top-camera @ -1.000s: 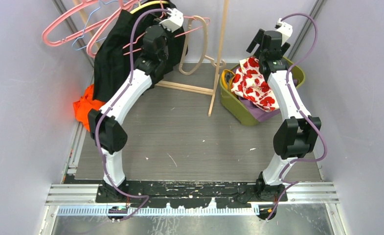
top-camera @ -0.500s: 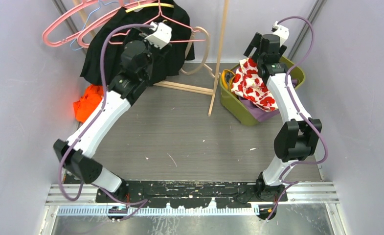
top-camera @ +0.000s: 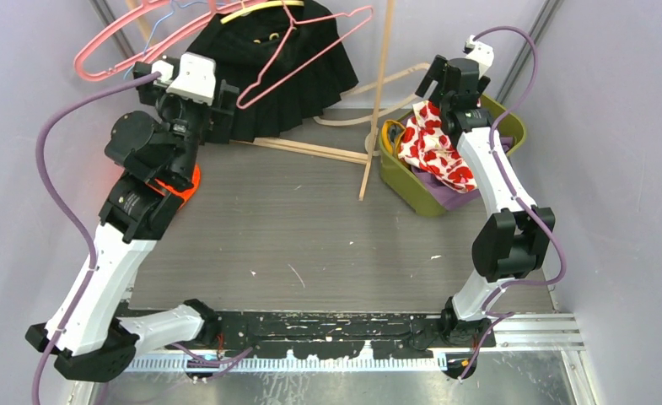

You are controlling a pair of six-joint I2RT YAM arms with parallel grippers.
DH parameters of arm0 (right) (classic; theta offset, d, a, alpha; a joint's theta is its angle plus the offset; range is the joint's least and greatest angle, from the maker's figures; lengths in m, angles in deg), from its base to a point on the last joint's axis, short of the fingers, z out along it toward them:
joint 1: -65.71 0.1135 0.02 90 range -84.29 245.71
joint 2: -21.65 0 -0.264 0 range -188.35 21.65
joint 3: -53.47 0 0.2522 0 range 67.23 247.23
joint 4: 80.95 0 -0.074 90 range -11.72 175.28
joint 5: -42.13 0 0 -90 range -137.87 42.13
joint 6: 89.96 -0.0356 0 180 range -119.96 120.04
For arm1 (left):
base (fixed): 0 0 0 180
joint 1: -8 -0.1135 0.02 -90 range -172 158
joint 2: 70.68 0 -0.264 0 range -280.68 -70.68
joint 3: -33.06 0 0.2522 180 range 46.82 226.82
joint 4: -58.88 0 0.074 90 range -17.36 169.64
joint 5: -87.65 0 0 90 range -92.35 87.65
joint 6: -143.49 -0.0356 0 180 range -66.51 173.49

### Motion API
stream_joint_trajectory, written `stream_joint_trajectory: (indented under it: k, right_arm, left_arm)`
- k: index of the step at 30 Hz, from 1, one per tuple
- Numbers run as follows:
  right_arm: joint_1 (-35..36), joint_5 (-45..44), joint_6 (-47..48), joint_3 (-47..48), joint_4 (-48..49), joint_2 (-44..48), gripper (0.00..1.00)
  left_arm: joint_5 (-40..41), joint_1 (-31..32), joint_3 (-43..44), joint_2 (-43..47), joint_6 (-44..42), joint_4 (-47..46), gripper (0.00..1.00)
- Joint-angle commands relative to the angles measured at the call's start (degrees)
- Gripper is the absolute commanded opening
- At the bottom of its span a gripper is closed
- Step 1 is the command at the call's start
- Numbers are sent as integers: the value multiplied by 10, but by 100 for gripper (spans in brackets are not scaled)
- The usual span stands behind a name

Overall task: Remove the skirt from the hanger
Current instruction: Pick up the hanger from the clothesline.

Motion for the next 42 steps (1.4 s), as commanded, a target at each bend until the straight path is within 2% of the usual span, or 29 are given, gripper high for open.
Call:
stream_joint_trajectory:
  k: [1,3,8,11,21,26,35,42]
  right_arm:
    - [5,-4,5,14,25,36,91]
    - [6,-3,4,12,26,37,91]
    - [5,-1,3,8,29,43,91]
    - [6,0,3,6,30,44,91]
    - [6,-11,9,-6,39,40,92]
    - [6,-12,9,-5,40,34,92]
    - [6,-17,22,14,38,21,92]
    - [4,-35,45,15,40,15,93]
  left_arm:
    - [81,-4,-16,-22,-60,-11,98]
    - [92,-22,-9,-38,-65,-16,99]
    - [28,-115,21,-79,25,-7,99]
    - [13,-149,61,-126,45,-1,99]
    - [-43,-166,223,-198,16,7,99]
    - [-52,-169,251,-231,-20,6,99]
    - [-156,-211,292,-313,58,-7,99]
    - [-200,-240,339,-371,125,-23,99]
